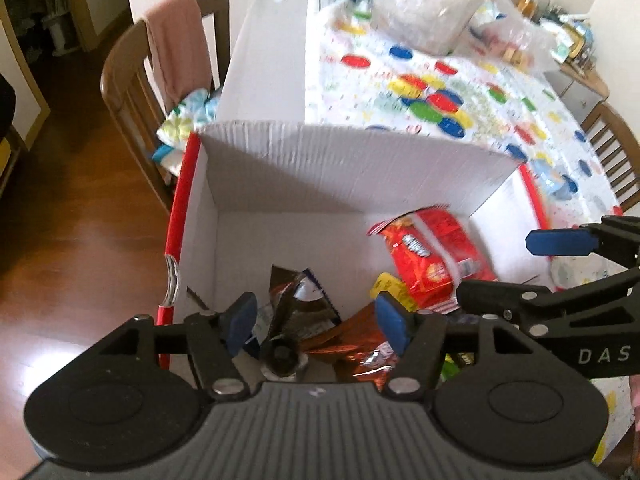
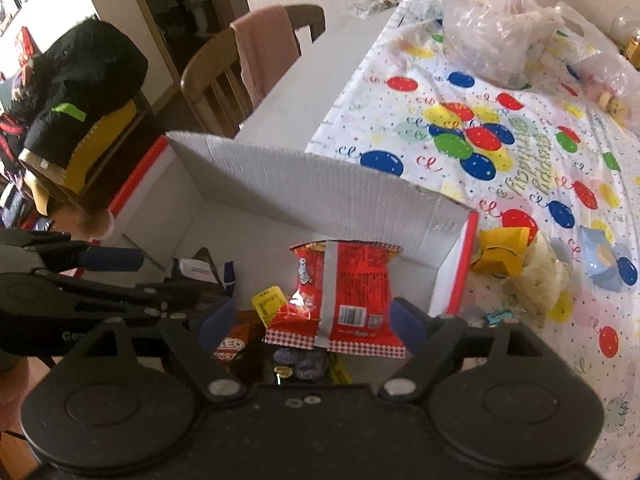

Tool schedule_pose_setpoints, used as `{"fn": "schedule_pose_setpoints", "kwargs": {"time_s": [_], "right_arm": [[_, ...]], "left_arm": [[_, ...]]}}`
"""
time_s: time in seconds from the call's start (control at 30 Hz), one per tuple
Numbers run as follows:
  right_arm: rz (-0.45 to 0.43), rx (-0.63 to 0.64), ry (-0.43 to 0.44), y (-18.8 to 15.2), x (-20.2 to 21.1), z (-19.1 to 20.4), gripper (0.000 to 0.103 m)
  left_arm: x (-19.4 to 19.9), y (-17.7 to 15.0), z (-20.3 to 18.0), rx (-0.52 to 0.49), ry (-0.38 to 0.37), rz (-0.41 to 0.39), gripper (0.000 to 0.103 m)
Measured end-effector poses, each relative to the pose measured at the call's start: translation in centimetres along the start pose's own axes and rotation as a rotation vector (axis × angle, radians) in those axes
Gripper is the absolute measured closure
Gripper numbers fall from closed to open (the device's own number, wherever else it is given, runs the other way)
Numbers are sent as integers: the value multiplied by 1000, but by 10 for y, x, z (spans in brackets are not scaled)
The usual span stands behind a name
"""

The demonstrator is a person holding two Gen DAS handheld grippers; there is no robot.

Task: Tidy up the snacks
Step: 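Open both grippers to drop the two bags into the box, then move both tools back toward the remaining snacks on the table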

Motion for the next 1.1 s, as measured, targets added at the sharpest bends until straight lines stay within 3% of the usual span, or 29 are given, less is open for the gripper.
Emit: {"fn": "schedule_pose_setpoints", "kwargs": {"time_s": [0.53, 0.8, 1.1], "right_arm": [[-143, -51, 29, -20, 69, -26, 0], [-173, -84, 20, -39, 90, -69, 0], [-158, -106, 25, -69, 110, -146, 0]], "left_arm": [[48, -4, -49, -29, -37, -165, 23], [43, -7, -102, -42, -58, -175, 23], [19, -11, -183, -57, -67, -144, 23]]}}
Point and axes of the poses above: each gripper's, at about its wrist camera, not at the fingertips, and x roughly against the way its jaws point, z to its left, y to its top, the point moved 2 cm from there along -x, roughly the way its jaws point, and after that the axes turned 2 degrees about x, right-handed, at the moved point
